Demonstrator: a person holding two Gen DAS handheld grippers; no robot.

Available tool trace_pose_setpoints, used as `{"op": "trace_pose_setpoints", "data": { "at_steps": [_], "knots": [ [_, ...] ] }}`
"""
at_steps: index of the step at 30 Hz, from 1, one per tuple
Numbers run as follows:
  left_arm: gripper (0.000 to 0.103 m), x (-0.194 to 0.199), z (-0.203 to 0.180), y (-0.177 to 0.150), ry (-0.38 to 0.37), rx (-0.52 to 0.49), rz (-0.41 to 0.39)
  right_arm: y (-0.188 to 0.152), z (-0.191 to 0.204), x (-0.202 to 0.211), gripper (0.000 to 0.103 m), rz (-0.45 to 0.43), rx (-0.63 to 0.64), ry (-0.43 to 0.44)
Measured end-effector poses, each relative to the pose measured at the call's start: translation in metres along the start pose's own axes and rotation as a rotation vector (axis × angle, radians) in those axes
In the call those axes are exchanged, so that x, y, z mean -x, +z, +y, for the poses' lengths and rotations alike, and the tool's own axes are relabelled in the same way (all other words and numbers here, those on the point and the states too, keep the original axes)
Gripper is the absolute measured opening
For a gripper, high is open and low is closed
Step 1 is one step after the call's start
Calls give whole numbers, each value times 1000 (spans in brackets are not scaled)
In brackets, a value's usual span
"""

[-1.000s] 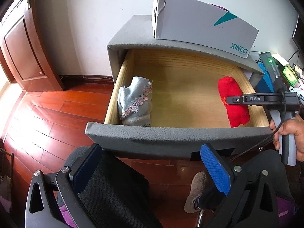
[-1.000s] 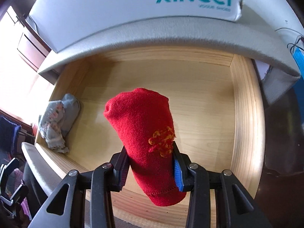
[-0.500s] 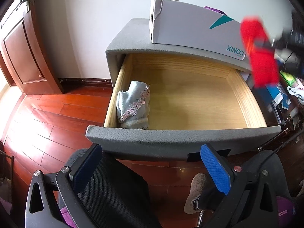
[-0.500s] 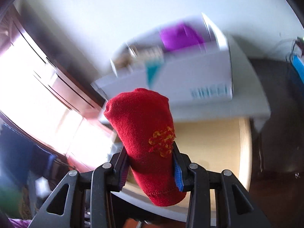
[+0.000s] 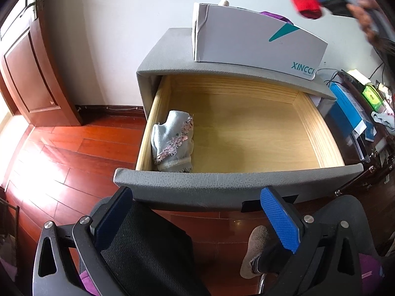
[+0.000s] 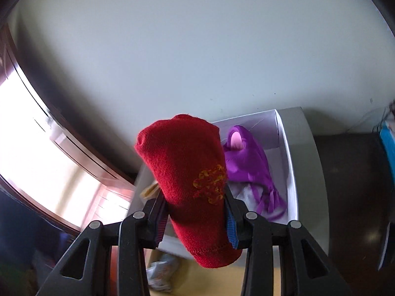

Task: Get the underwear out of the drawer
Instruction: 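Lift the red sock and release it into the white box, then reach the right gripper into the drawer and grasp the lace-trimmed blue sock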

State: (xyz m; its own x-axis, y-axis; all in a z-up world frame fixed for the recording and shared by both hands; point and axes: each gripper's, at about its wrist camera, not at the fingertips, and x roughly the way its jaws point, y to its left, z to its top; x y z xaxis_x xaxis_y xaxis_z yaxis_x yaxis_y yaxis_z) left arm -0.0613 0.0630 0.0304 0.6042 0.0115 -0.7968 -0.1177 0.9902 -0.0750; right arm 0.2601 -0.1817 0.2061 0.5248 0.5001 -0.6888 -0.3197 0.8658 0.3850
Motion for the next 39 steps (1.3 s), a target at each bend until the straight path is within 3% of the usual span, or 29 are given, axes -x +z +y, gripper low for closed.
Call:
{"op": "trace_pose_setpoints", "data": {
  "at_steps": [6,10,12,15,17,20,22,24,27,30,32,35,39],
  "knots": [
    [103,-4,2,1,1,1,6,-7,9,-67,39,103,69,-76],
    [103,-4,5,1,3,12,7,-19,10,-87,41,170,150,-186],
    [103,-5,5,1,3,16,9,-23,14,-88,41,162,176,-221],
    [103,-5,6,1,7,20,11,-23,20,-73,43,93,171,-223],
    [103,-5,7,1,15,26,13,-27,25,-46,43,-9,162,-204],
    [103,-3,10,0,17,47,11,-49,41,10,53,-185,177,-123],
    [103,-3,13,0,22,61,12,-68,56,32,55,-218,208,-31],
    [103,-1,15,0,30,69,6,-92,73,36,62,-153,228,119],
    [103,4,18,1,38,75,0,-147,97,-1,64,133,209,237],
    [103,10,20,3,41,87,-6,-198,112,-41,64,303,250,224],
    [103,14,22,3,46,94,-2,-223,121,-65,64,372,269,215],
    [103,19,30,0,68,101,16,-244,124,-105,64,484,203,229],
    [103,30,50,-6,87,141,11,-265,133,-138,64,557,192,216]
  ]
}}
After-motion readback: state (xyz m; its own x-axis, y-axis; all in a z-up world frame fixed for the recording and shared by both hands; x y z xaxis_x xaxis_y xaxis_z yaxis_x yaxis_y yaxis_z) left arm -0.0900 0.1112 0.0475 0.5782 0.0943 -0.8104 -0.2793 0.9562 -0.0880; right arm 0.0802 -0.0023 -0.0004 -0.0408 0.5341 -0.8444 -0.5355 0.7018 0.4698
